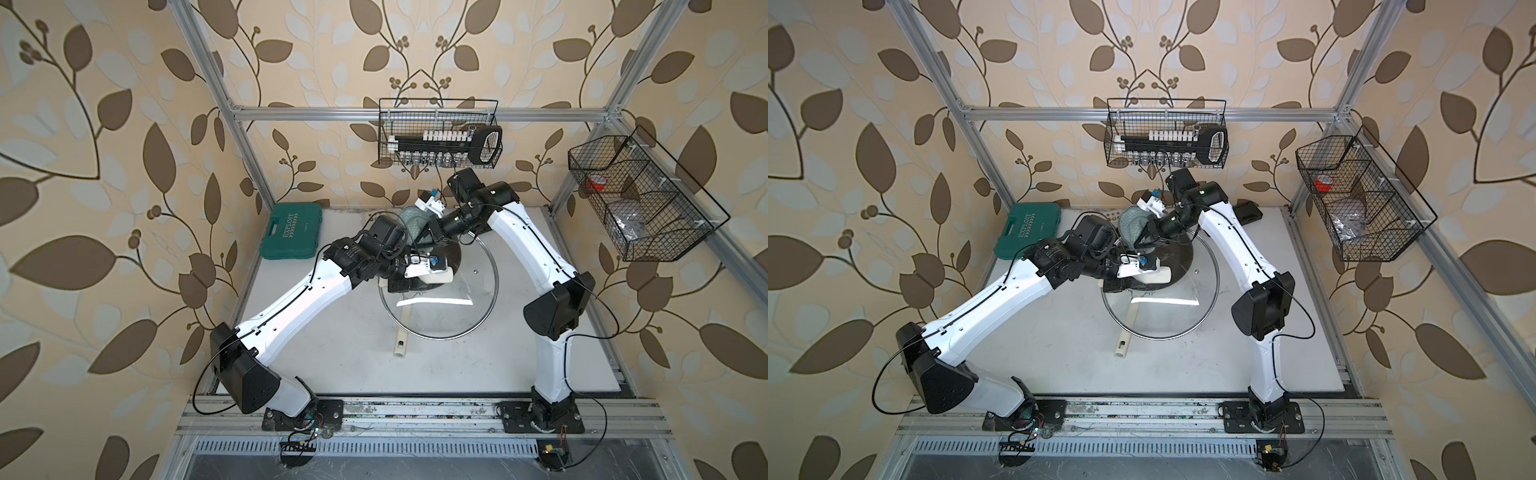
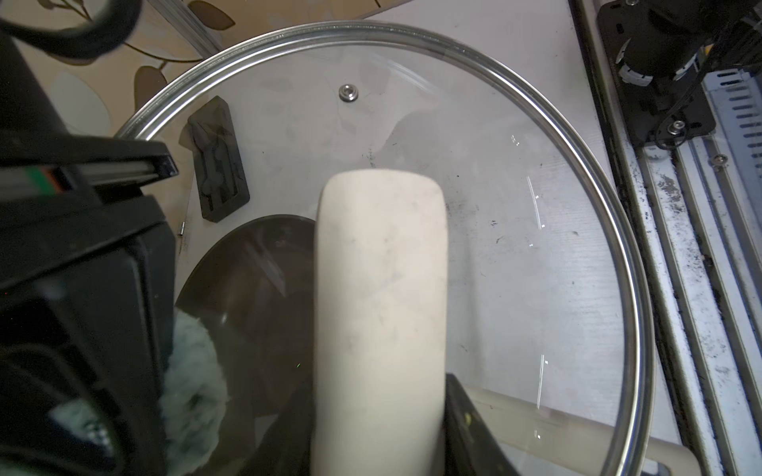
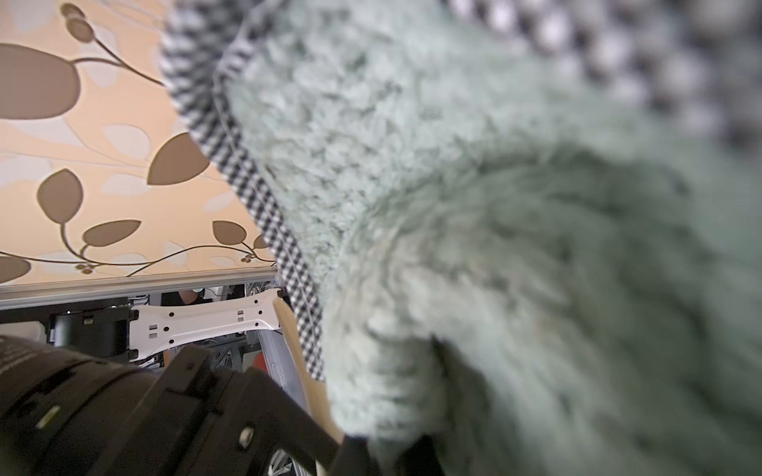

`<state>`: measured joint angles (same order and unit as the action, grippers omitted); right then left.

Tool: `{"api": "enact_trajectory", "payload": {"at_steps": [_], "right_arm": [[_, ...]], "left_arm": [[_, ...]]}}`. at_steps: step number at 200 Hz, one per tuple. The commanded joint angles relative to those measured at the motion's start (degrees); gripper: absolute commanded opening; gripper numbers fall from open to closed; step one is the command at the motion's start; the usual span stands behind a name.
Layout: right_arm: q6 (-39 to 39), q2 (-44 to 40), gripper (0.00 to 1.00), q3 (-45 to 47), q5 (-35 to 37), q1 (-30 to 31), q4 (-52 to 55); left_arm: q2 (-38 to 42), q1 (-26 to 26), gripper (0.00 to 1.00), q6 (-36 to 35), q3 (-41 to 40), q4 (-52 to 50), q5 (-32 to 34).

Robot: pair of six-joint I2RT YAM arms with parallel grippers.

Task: Wipe the pot lid with a cloth
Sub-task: Wipe the pot lid.

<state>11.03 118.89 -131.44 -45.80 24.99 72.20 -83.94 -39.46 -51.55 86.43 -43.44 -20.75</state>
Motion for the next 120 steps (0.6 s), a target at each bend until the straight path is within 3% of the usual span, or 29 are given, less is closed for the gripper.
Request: {"api": "enact_trajectory", "payload": {"at_steps": [1,46,120], "right_arm": [[2.57,2.25,0.0,-2.91,-0.32,-0.03,-0.98],[2.25,-0.12,0.0,-0.07,0.69,-1.48,-0.8],[0.05,-12.29,0.0,16.89,1.64,-6.38,-3.01]], "left_arm": [[3.87,-0.49,0.0,4.78,3.02,16.6,0.14],[5.14,-0.51,0.0,13.14,-0.27,21.85,7.7],[9.49,-0.51,0.0,23.86,-6.74,29.16,16.84]]}}
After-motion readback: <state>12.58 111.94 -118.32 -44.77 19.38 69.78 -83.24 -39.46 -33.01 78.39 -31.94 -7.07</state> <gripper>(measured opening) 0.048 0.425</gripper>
